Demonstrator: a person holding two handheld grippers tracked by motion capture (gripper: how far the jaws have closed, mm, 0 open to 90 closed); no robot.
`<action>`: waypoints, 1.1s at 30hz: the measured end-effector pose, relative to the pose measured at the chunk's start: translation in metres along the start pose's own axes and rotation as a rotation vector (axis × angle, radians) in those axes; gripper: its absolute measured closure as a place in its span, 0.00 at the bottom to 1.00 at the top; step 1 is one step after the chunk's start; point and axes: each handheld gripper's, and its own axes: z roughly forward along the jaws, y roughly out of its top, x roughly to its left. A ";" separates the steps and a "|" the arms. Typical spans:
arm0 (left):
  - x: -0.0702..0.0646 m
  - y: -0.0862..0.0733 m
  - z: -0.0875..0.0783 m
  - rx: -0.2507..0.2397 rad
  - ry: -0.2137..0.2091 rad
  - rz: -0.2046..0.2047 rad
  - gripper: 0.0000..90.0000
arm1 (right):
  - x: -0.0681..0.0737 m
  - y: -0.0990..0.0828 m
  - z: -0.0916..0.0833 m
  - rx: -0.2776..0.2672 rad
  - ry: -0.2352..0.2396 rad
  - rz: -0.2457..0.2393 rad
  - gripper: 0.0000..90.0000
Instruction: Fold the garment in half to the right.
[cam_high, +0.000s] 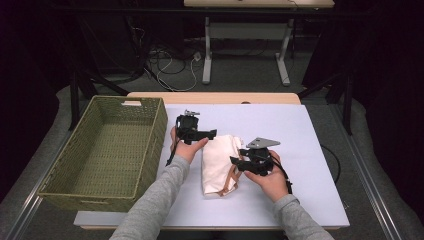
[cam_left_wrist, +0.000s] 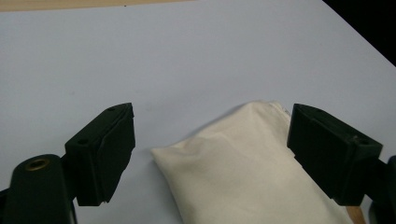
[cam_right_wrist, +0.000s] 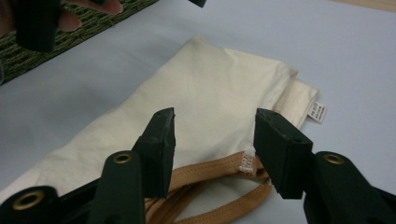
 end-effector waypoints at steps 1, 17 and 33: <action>0.000 0.000 0.000 -0.001 -0.001 -0.001 0.17 | 0.001 0.001 -0.001 -0.004 0.001 -0.004 0.52; 0.013 -0.004 0.016 0.075 -0.009 -0.084 0.37 | 0.008 0.007 -0.009 -0.068 -0.035 -0.079 0.38; 0.020 -0.010 0.027 0.151 0.005 -0.126 0.56 | 0.009 0.007 -0.009 -0.056 -0.037 -0.065 0.36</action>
